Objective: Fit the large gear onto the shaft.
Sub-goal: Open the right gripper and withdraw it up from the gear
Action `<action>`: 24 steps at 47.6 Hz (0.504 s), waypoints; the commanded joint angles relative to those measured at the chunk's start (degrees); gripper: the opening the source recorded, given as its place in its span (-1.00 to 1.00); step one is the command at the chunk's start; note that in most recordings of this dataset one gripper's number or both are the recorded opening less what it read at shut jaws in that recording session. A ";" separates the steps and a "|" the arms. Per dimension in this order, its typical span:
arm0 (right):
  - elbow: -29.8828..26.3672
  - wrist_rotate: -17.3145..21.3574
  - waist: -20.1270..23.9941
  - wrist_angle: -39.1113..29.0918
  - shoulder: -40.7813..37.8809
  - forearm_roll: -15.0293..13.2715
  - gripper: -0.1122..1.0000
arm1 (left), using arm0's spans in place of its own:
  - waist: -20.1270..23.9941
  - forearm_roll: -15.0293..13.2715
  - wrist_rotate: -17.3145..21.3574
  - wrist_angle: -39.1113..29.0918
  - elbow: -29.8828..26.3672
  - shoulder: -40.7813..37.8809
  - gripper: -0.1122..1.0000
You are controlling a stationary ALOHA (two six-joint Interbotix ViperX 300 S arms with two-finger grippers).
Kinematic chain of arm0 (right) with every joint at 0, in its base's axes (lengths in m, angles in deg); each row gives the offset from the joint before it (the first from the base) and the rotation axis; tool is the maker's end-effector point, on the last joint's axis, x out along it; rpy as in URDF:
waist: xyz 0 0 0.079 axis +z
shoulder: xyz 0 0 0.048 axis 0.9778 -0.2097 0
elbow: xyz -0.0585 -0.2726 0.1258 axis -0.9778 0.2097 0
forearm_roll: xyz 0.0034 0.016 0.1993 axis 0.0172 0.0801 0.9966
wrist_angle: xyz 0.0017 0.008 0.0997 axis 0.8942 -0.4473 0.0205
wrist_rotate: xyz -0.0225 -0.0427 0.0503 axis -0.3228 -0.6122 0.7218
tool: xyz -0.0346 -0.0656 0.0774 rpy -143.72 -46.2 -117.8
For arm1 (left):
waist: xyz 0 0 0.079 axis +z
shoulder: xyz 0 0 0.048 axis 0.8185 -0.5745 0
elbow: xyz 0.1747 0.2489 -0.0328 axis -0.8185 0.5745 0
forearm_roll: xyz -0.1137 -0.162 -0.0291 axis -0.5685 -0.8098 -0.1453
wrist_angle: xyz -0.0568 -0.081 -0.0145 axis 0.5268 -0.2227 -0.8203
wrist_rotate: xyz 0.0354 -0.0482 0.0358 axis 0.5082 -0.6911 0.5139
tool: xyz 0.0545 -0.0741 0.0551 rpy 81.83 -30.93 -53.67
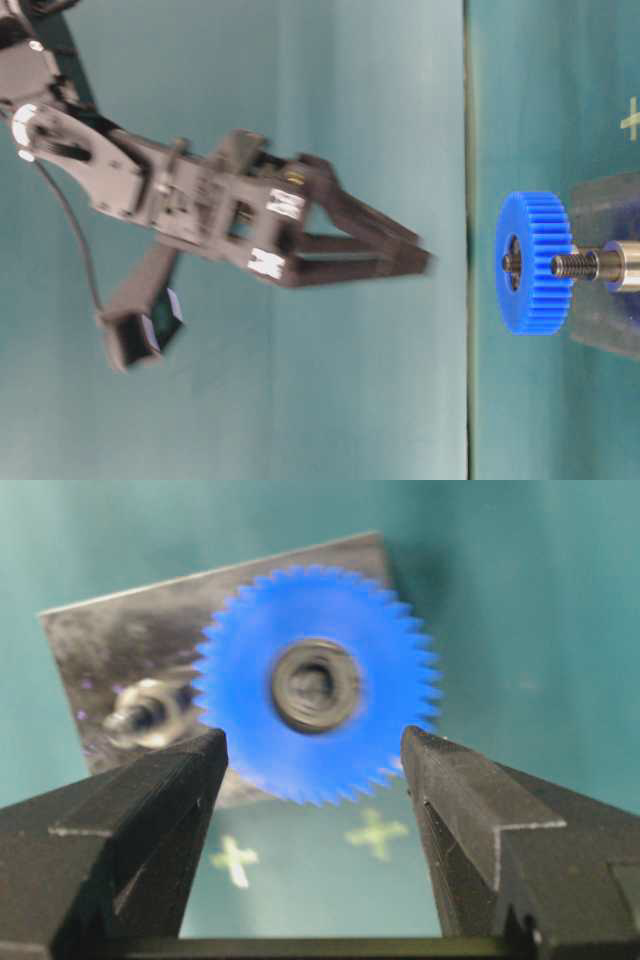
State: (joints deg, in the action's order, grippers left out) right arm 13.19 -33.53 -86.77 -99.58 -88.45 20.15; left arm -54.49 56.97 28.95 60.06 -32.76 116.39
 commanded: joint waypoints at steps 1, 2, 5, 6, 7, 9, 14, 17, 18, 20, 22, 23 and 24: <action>-0.53 0.09 1.05 2.46 -0.44 -0.09 0.54 | -0.09 0.18 -0.09 0.79 -0.62 0.18 -0.79; -0.62 0.00 1.14 3.08 -1.05 -0.09 0.54 | -0.09 0.18 -0.09 0.70 -0.62 0.18 -0.79; -0.97 -0.09 1.23 3.96 -2.29 -0.09 0.54 | -0.09 0.18 -0.09 0.79 -0.62 0.18 -0.79; -1.05 -0.18 1.23 3.96 -2.81 -0.09 0.54 | -0.09 0.18 -0.09 0.79 -0.62 0.18 -0.79; -1.23 -0.18 1.23 3.96 -3.16 -0.09 0.54 | -0.09 0.18 -0.09 0.79 -0.62 0.18 -0.79; -1.41 -0.18 1.32 3.78 -4.04 -0.09 0.53 | -0.09 0.18 -0.09 0.79 -0.62 0.18 -0.79; -1.67 -0.26 1.76 3.60 -5.63 -0.09 0.51 | -0.09 0.18 -0.09 0.79 -0.70 0.18 -0.79; -1.67 -0.26 2.02 3.43 -6.33 -0.09 0.50 | -0.09 0.18 -0.09 0.79 -0.70 0.18 -0.79; -1.67 -0.26 2.02 3.34 -6.42 -0.18 0.50 | -0.09 0.18 -0.09 0.79 -0.70 0.18 -0.79; -1.67 -0.26 2.02 3.08 -6.33 -0.18 0.49 | -0.09 0.18 -0.09 0.79 -0.70 0.09 -0.79; -1.85 -0.18 2.02 2.90 -6.06 -0.26 0.48 | -0.09 0.18 -0.09 0.79 -0.79 0.18 -0.79; -1.85 -0.09 2.02 2.81 -5.80 -0.35 0.48 | -0.09 0.18 -0.09 0.79 -0.79 0.18 -0.79; -2.11 0.00 2.02 2.64 -5.54 -0.44 0.48 | -0.09 0.18 -0.09 0.79 -0.79 0.18 -0.79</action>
State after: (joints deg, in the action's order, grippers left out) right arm 12.14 -33.61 -85.28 -96.68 -95.40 19.79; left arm -54.49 56.97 28.95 60.32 -32.76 116.30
